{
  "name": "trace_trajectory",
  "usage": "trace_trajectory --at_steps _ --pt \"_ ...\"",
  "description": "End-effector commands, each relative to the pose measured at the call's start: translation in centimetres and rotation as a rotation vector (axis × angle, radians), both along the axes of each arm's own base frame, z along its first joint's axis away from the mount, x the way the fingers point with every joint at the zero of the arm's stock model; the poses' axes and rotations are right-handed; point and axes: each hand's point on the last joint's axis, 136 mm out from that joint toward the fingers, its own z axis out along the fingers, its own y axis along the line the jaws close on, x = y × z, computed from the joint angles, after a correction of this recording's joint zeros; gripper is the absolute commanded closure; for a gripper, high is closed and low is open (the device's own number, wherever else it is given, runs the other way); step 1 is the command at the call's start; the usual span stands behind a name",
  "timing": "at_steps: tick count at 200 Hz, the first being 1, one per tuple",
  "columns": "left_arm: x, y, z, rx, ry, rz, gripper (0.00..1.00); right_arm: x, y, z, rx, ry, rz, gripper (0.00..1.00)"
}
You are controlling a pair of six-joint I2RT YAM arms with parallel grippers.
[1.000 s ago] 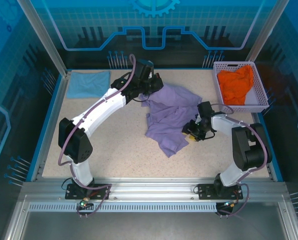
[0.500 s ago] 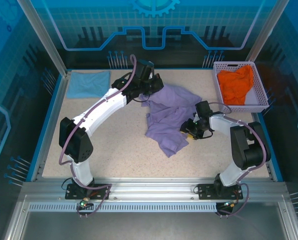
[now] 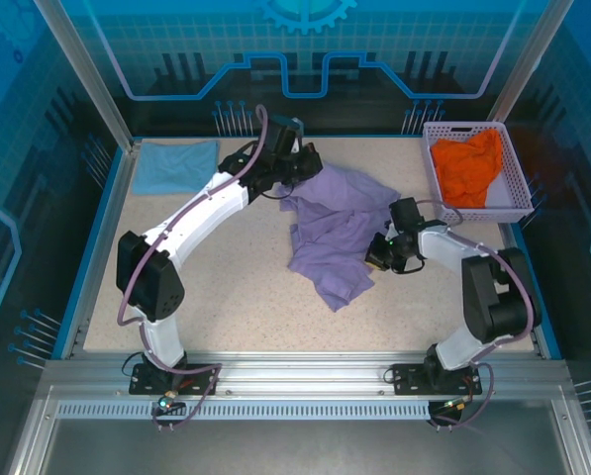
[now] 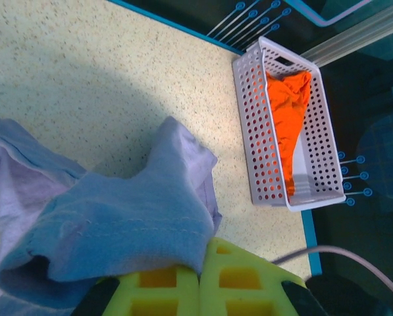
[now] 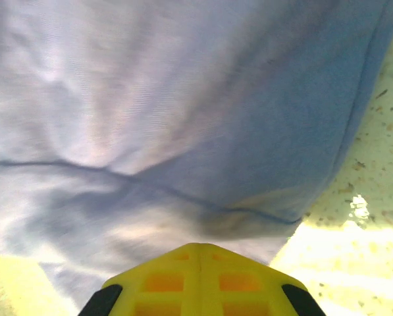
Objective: Fold and stack the t-shirts
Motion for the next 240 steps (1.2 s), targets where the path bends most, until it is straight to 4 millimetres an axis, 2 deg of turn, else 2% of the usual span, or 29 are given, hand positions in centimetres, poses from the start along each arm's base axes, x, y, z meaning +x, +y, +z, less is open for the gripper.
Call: trace_trajectory --at_steps 1,18,46,51,57,62,90,113,132,135,142,184,212,226,240 --pt "-0.1 1.3 6.6 -0.06 -0.154 -0.017 1.0 0.0 -0.2 3.6 0.002 -0.094 0.016 1.0" --pt "-0.1 1.8 7.3 -0.068 -0.168 -0.011 1.0 -0.2 -0.6 5.2 -0.011 -0.137 0.008 1.0" --pt "-0.3 2.1 7.3 -0.081 -0.161 -0.011 1.0 -1.3 -1.2 5.7 -0.019 -0.13 0.007 1.0" --pt "-0.3 2.1 7.2 -0.082 -0.158 -0.01 1.0 -1.5 -1.3 5.5 -0.028 -0.117 0.004 0.88" --pt "-0.3 2.0 7.0 -0.086 -0.154 -0.011 1.0 -1.7 -1.3 5.0 -0.032 -0.101 0.005 0.68" --pt "-0.4 2.0 6.9 -0.089 -0.152 -0.012 1.0 -1.9 -1.0 4.6 -0.031 -0.088 0.019 0.58" --pt "-0.1 1.6 5.9 -0.101 -0.123 -0.017 1.0 -2.8 0.4 1.3 -0.041 0.034 0.095 0.46" --pt "0.0 1.1 5.3 -0.113 -0.104 -0.029 1.0 -2.5 1.1 0.0 -0.055 0.048 0.109 0.46" --pt "0.0 1.0 5.1 -0.115 -0.097 -0.029 1.0 -2.6 0.7 -1.3 -0.086 0.08 0.105 0.46" --pt "0.0 0.9 5.1 -0.115 -0.095 -0.031 1.0 -1.8 0.8 -0.7 -0.085 0.058 0.104 0.45" --pt "0.0 0.9 4.9 -0.114 -0.092 -0.032 1.0 -1.5 0.8 -0.8 -0.089 0.055 0.106 0.45" --pt "0.0 0.8 4.3 -0.11 -0.082 -0.038 1.0 -0.8 1.6 -2.6 -0.077 0.083 0.109 0.48" --pt "0.1 0.7 4.2 -0.111 -0.082 -0.043 1.0 -0.3 1.2 -3.7 -0.112 0.088 0.094 0.59" --pt "0.0 0.6 4.1 -0.111 -0.081 -0.047 1.0 0.0 1.2 -3.6 -0.11 0.072 0.092 0.79" --pt "0.0 0.6 4.2 -0.106 -0.085 -0.05 1.0 0.2 1.2 -3.3 -0.112 0.053 0.086 0.9"
